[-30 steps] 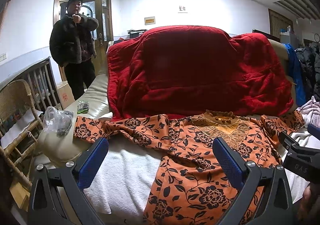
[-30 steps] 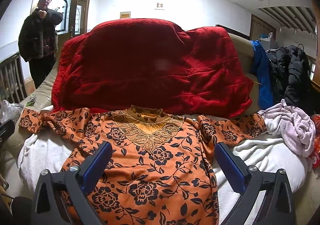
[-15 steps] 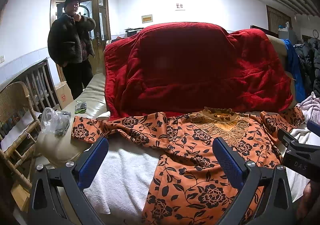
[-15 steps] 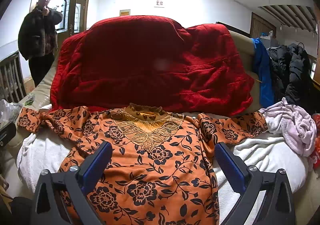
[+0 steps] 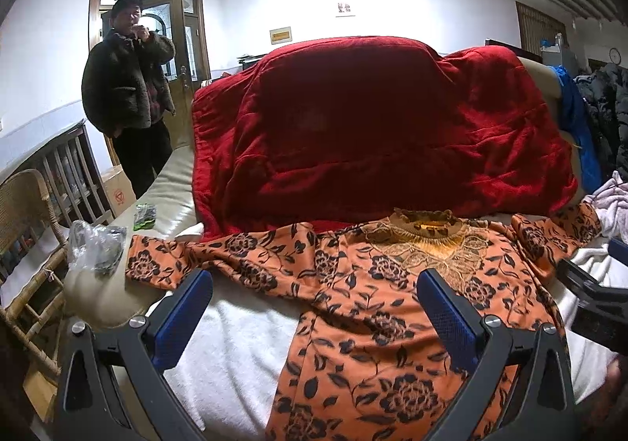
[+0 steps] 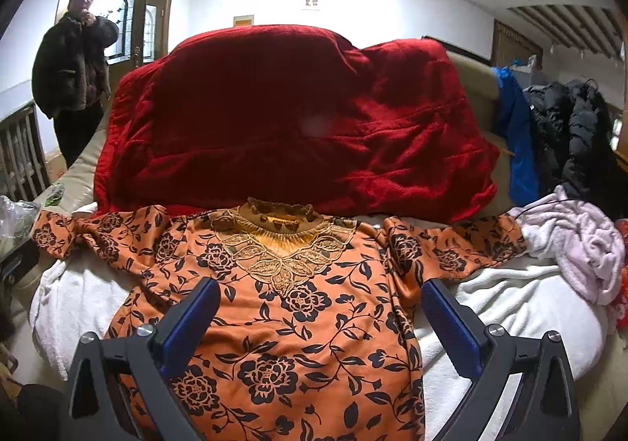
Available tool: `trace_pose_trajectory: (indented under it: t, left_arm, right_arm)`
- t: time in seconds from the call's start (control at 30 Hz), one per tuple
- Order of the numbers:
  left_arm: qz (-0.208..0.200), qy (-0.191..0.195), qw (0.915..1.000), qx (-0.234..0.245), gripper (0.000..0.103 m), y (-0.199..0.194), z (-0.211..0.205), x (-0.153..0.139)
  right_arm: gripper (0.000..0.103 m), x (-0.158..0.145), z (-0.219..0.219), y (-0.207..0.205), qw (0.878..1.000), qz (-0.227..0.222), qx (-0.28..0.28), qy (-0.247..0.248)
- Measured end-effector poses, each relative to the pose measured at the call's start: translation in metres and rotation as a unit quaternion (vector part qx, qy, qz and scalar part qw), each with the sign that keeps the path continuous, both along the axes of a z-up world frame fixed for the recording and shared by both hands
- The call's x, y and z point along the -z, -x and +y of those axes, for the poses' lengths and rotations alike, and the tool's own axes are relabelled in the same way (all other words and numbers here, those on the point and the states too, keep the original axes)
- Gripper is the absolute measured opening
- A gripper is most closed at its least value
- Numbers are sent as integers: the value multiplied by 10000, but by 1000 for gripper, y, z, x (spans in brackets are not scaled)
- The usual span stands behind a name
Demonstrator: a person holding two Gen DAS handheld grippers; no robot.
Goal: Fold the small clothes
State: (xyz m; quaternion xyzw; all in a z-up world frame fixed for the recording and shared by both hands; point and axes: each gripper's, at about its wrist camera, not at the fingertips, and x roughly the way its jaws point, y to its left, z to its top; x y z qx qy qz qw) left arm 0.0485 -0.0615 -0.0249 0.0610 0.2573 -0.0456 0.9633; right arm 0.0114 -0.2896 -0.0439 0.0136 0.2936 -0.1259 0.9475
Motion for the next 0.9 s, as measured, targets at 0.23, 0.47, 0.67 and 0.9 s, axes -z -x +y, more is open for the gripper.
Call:
trace_pose_trajectory:
  t: [0.23, 0.47, 0.67, 0.9]
  left_arm:
    - [176, 312, 9992, -188, 103, -61, -28, 29]
    - [390, 370, 9973, -502, 103, -121, -47, 70]
    - [665, -33, 9964, -520, 103, -153, -56, 106]
    - [874, -360, 9937, -600, 103, -173, -62, 126]
  right_arm:
    - [103, 17, -149, 7, 9978, -189, 57, -627]
    - [103, 54, -361, 23, 9369, -928, 1461, -3037]
    - [87, 124, -469, -6, 8613, -1252, 2382, -4311]
    - [81, 175, -530, -52, 8325, -1230, 2641, -4712]
